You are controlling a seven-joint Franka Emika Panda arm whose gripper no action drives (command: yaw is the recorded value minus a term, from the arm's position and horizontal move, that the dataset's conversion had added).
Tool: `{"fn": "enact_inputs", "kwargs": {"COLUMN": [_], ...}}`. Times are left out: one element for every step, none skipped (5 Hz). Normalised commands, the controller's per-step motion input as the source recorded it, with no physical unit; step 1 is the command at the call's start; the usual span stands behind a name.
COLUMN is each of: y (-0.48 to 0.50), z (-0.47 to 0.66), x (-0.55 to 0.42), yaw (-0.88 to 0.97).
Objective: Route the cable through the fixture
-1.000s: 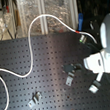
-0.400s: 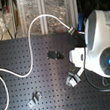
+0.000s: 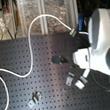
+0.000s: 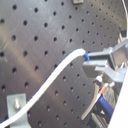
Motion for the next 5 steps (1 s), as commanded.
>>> {"fn": "enact_inputs", "kwargs": {"y": [-0.472,-0.467,-0.422,-0.184,-0.095], "z": [0.00,-0.01,-0.01,0.00,0.08], "x": [-0.062,-0.012,0.091,0.145,0.117], "yaw": [-0.64,-0.64,-0.58,-0.07,0.00]}}
